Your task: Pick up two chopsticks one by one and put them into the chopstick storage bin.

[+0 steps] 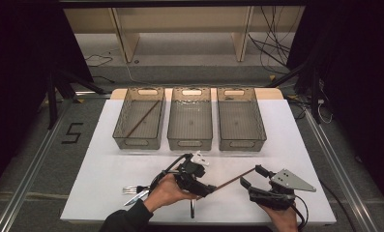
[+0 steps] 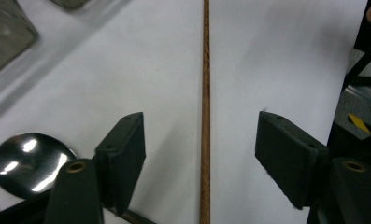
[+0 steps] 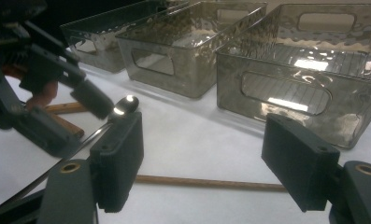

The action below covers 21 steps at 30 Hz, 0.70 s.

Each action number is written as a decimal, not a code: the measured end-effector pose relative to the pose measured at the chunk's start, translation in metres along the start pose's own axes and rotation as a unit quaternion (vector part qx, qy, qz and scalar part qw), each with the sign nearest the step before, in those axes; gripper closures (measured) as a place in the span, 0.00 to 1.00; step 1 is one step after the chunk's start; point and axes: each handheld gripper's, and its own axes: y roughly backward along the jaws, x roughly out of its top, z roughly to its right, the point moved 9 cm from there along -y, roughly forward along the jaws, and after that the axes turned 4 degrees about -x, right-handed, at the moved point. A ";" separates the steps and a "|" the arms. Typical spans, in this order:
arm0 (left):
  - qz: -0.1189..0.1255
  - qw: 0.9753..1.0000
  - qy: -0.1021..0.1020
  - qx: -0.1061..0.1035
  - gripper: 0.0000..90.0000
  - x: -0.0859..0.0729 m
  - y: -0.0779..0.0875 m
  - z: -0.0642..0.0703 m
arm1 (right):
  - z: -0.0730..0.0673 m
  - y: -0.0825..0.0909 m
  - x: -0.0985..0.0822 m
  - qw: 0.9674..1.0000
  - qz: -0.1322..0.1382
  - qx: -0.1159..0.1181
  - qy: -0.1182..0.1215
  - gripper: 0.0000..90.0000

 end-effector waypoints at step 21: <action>-0.063 0.997 -0.041 0.002 0.76 -0.019 -0.025 0.009 | -0.001 -0.001 -0.001 1.000 -0.002 0.001 0.003 0.33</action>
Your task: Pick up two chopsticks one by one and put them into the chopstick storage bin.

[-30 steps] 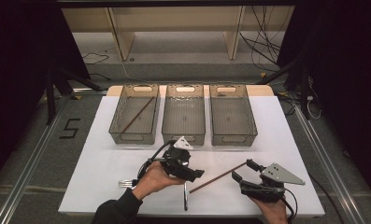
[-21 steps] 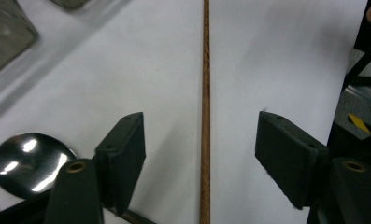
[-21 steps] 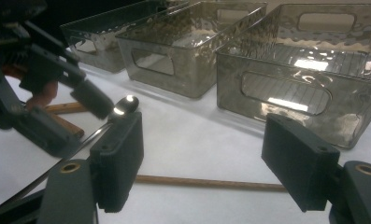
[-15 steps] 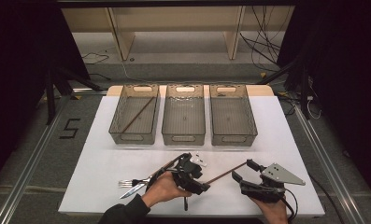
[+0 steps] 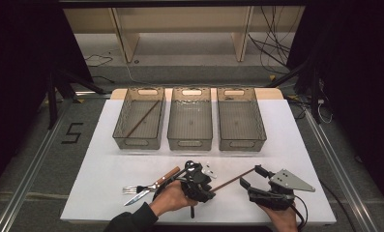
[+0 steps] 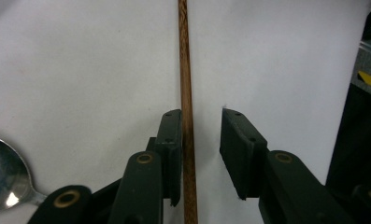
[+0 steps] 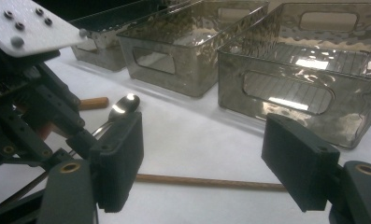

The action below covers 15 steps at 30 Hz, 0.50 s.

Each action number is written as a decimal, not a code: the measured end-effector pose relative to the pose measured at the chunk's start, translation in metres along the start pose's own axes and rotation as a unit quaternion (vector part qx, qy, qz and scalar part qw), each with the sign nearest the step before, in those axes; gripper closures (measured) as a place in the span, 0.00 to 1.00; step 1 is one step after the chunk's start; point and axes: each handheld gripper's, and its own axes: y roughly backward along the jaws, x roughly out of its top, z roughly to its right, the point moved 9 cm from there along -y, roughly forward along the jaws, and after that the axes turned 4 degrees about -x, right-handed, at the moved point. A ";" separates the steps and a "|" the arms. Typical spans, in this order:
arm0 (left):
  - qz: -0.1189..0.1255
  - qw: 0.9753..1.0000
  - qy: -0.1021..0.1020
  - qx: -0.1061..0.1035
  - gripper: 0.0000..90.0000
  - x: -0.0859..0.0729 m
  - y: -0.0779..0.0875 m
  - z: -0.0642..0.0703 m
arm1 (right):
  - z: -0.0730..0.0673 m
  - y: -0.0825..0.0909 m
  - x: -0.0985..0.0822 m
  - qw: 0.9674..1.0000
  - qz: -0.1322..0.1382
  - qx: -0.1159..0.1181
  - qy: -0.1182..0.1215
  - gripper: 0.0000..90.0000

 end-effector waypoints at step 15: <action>-0.001 0.999 -0.030 0.029 0.92 -0.002 -0.002 -0.001 | -0.001 -0.001 0.000 1.000 -0.002 0.001 0.000 0.33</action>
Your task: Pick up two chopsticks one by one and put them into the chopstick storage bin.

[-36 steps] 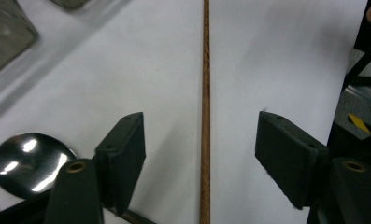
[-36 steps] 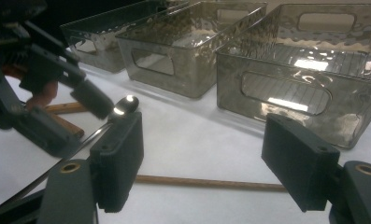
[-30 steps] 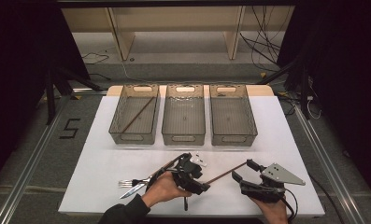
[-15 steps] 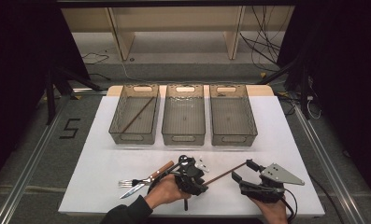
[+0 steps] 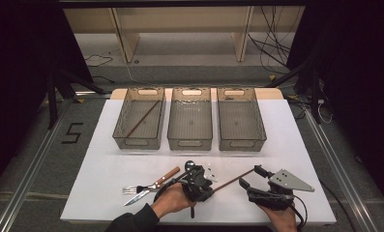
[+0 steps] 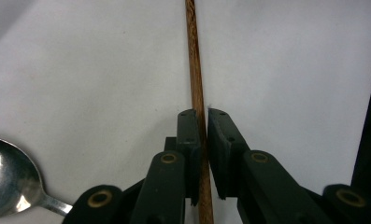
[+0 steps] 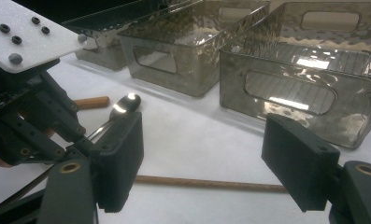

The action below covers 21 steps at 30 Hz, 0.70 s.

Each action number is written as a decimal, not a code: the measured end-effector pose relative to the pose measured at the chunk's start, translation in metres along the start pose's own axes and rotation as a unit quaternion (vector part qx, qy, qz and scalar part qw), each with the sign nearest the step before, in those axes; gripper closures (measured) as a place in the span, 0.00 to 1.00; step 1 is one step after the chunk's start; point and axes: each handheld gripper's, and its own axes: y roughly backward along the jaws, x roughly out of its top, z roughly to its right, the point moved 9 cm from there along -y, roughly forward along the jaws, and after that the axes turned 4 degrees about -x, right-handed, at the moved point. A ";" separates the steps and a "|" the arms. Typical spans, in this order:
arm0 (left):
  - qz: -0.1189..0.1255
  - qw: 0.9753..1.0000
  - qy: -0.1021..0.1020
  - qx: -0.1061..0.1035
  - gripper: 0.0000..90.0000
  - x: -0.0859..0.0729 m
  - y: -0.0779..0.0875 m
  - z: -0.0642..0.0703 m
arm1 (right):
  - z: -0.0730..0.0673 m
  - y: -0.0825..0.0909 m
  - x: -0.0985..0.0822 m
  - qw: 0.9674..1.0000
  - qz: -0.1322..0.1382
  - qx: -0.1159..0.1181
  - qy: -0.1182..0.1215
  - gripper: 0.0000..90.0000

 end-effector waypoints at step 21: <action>0.004 1.000 -0.009 -0.021 0.94 0.003 0.016 -0.005 | 0.000 0.001 0.000 1.000 0.002 0.001 -0.001 0.34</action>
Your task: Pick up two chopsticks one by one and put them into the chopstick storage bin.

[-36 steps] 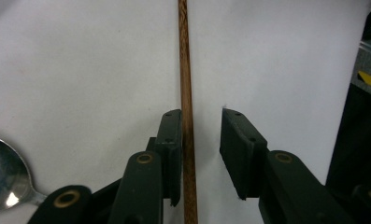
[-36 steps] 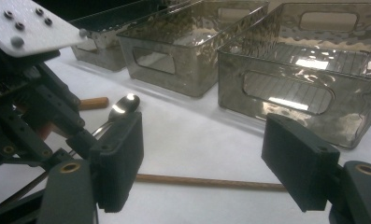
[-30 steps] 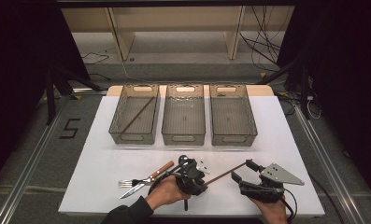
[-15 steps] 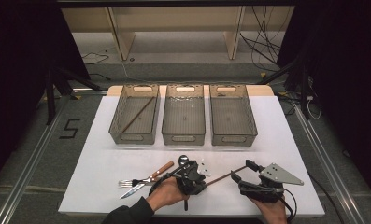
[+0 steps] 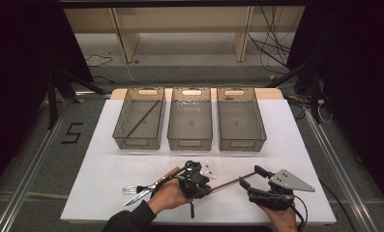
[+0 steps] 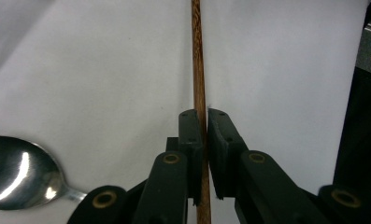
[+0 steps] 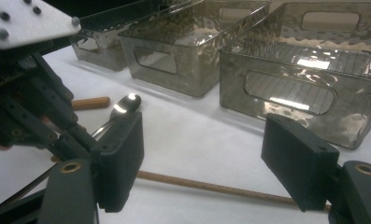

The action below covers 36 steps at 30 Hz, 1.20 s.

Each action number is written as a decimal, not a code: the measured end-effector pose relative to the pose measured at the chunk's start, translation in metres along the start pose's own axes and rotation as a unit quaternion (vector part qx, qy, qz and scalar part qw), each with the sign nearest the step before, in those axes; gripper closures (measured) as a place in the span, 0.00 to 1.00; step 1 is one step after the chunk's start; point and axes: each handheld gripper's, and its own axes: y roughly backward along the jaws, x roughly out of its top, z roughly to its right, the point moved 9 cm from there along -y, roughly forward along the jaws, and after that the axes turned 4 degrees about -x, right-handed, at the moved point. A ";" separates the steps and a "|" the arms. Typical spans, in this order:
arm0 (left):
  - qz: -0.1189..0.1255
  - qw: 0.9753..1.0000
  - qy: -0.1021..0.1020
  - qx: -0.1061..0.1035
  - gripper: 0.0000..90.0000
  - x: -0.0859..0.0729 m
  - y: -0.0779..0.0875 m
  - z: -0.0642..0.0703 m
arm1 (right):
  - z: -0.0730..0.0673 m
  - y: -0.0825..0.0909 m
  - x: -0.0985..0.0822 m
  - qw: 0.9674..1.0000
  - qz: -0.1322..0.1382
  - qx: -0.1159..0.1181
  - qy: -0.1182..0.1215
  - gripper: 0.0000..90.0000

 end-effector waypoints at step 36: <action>0.067 0.997 0.023 0.010 0.94 0.011 0.075 -0.029 | -0.003 0.001 0.002 1.000 0.008 0.005 0.004 0.34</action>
